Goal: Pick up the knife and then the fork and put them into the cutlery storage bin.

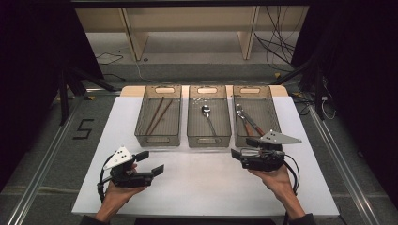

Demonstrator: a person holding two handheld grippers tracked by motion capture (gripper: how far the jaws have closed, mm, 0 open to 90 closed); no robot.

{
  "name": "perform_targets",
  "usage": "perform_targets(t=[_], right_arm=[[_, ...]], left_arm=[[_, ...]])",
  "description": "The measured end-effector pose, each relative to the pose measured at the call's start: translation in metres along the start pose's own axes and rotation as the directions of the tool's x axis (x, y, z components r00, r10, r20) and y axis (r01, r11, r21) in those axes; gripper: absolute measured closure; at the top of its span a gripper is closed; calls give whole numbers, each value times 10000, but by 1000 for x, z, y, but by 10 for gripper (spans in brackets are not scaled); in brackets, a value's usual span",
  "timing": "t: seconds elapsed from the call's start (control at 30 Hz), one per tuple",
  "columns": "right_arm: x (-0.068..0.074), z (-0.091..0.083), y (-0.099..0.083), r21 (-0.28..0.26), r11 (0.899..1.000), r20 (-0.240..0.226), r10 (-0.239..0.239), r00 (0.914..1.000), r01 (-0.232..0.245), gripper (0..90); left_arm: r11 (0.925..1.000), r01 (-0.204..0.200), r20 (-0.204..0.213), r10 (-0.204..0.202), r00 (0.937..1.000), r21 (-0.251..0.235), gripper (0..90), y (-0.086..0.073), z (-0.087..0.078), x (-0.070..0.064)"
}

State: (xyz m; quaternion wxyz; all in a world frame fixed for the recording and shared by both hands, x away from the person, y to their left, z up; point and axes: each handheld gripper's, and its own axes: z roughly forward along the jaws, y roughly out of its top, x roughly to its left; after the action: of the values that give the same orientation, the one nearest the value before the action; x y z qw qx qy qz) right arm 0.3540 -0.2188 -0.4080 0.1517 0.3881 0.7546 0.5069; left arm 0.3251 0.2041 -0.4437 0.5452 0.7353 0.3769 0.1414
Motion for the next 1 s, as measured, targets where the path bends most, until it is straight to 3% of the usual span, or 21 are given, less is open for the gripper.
perform_targets(t=[0.37,1.0], right_arm=[[8,-3,-15,-282,9995,-201,-140,9997,134,224],[15,-18,-42,-533,9984,104,-165,9998,170,199]], left_arm=[[10000,3,-4,-3,10000,35,156,-1,-1,1],[10000,-43,82,43,10000,76,156,-2,-3,0]])
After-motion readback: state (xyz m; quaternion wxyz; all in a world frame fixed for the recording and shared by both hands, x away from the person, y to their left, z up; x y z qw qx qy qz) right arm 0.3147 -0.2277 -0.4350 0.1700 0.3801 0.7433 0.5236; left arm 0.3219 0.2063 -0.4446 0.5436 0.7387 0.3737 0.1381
